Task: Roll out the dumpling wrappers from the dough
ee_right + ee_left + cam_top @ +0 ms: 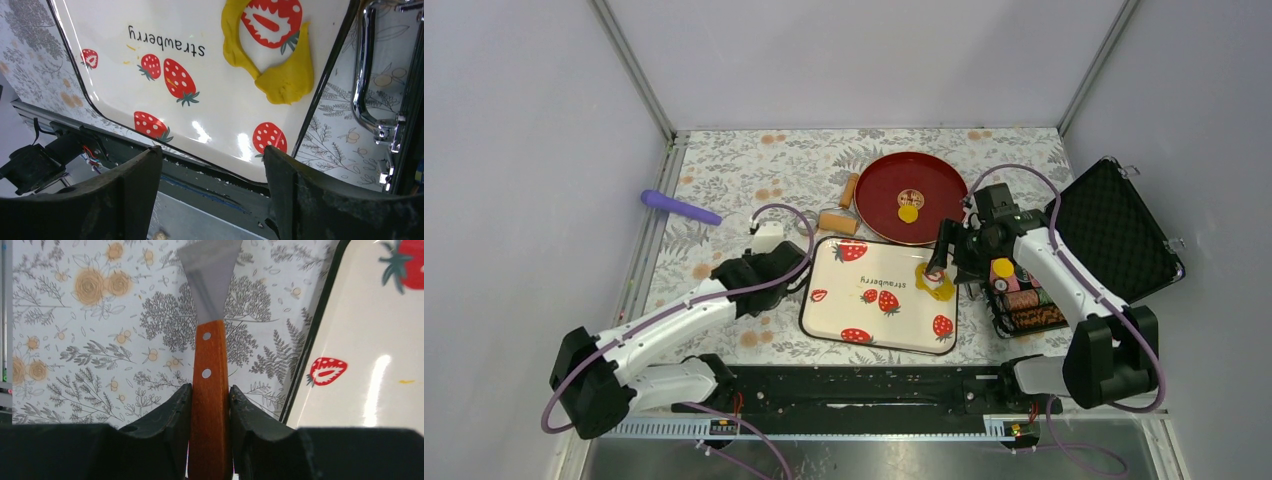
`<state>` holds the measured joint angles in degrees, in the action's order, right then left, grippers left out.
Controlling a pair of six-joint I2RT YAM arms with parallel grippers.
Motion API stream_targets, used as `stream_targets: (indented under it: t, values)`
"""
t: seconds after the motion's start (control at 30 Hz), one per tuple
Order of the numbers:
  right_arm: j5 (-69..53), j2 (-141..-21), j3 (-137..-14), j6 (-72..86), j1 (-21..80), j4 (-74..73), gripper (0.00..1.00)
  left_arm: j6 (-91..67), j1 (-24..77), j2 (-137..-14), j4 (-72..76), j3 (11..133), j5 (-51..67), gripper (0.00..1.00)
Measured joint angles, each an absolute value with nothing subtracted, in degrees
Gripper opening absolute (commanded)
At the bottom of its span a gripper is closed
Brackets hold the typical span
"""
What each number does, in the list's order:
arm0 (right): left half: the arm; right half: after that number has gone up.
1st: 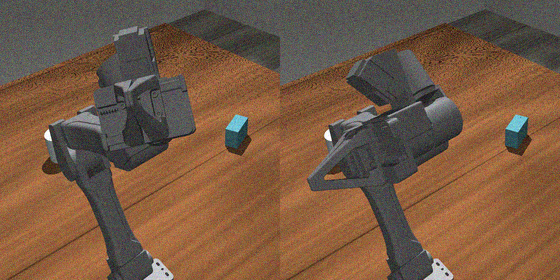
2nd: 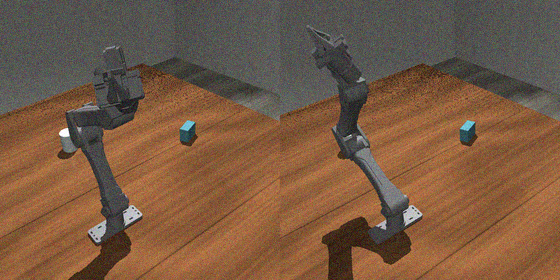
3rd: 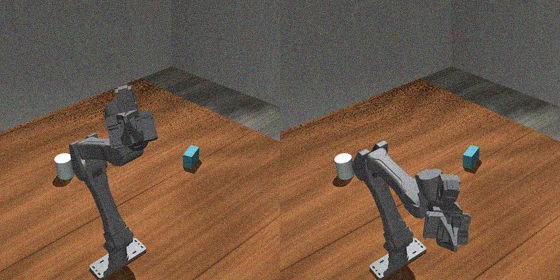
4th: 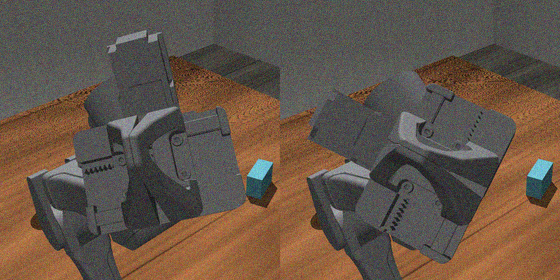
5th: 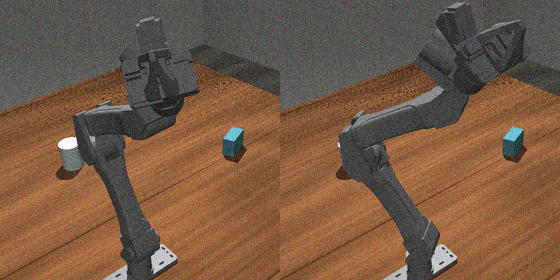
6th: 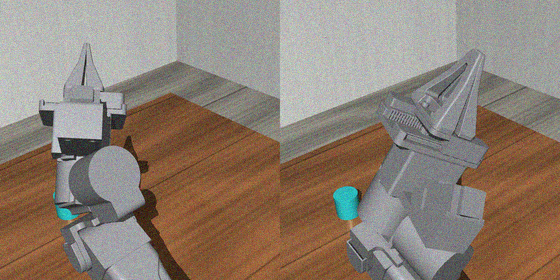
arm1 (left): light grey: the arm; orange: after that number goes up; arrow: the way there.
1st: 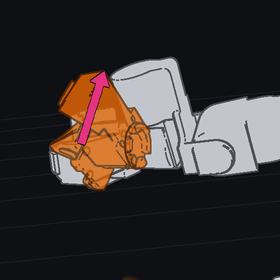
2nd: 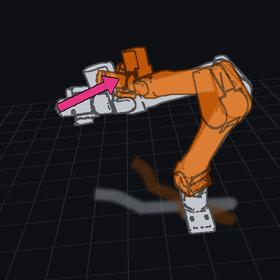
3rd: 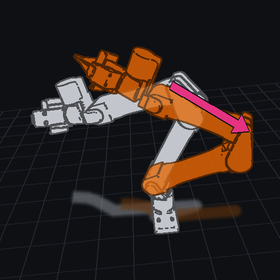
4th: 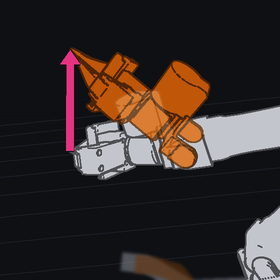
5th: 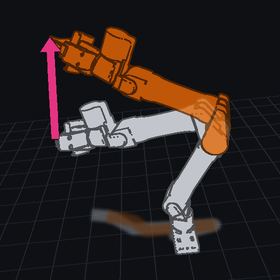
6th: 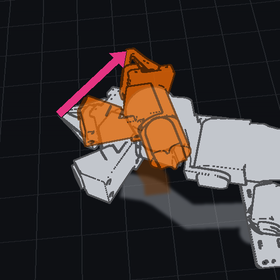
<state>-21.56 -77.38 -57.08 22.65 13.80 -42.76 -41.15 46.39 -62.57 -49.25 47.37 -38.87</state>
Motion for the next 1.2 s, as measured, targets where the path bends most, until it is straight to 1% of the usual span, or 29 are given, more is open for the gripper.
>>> stream_targets:
  t: [0.1,0.2,0.3,0.4,0.43,0.47,0.53,0.6,0.63,0.67,0.73,0.77,0.8,0.97,1.2]
  values:
    - [-21.63,-75.13,-55.09,22.44,13.76,-42.81,0.85,-42.22,46.22,-64.07,-48.75,45.41,-37.71,0.01]
    - [-21.67,-74.04,-53.34,22.35,13.65,-42.94,0.86,-43.07,45.06,-66.46,-47.42,43.29,-35.09,0.07]
    - [-21.67,-73.95,-52.25,22.28,13.54,-42.92,0.88,-43.9,43.51,-70.78,-46.22,42.39,-32.6,0.1]
    - [-21.69,-73.93,-51.48,22.24,13.45,-42.89,0.95,-44.51,42.63,-74.78,-45.34,42.24,-31.53,0.17]
    - [-21.69,-73.84,-51.24,22.13,13.45,-42.85,0.98,-44.82,42.44,-76.03,-45.15,42.24,-31.46,0.2]
    - [-21.69,-73.65,-51.05,21.96,13.45,-42.78,0.99,-45.06,42.28,-76.93,-45.04,42.24,-31.44,0.24]
    - [-21.63,-72.99,-50.65,21.56,13.45,-42.7,0.99,-45.39,41.95,-78.08,-44.88,42.24,-31.4,0.4]
    - [-21.54,-71.75,-50.15,21.15,13.45,-42.39,1.0,-45.67,41.67,-78.08,-44.69,42.22,-31.14,0.53]
    - [-21.45,-71.02,-49.93,20.88,13.45,-42.3,1.0,-45.54,41.54,-77.89,-44.42,42.22,-30.87,0.7]
    - [-21.39,-70.28,-49.82,20.71,13.43,-42.19,0.99,-45.6,41.3,-77.47,-43.64,42.09,-30.28,0.82]
    - [-20.4,-68.45,-49.32,20.23,13.45,-41.45,1.0,-44.77,40.84,-75.94,-42.3,41.63,-28.95,0.86]
    - [-19.99,-67.46,-49.01,20.03,13.43,-41.15,0.99,-44.64,40.38,-74.7,-41.43,41.32,-27.94,0.96]
    - [-19.64,-66.74,-48.8,19.84,13.45,-40.91,1.0,-44.49,39.81,-73.38,-40.56,41.04,-27.05,0.98]
    - [-15.9,-63.31,-47.55,18.63,13.34,-39.11,1.0,-41.82,33.74,-64.9,-34.92,39.75,-19.99,0.99]
    - [-7.11,-55.94,-41.56,16.47,13.34,-30.46,0.99,-36.99,16.69,-53.04,-22.85,35.31,-7.2,0.99]
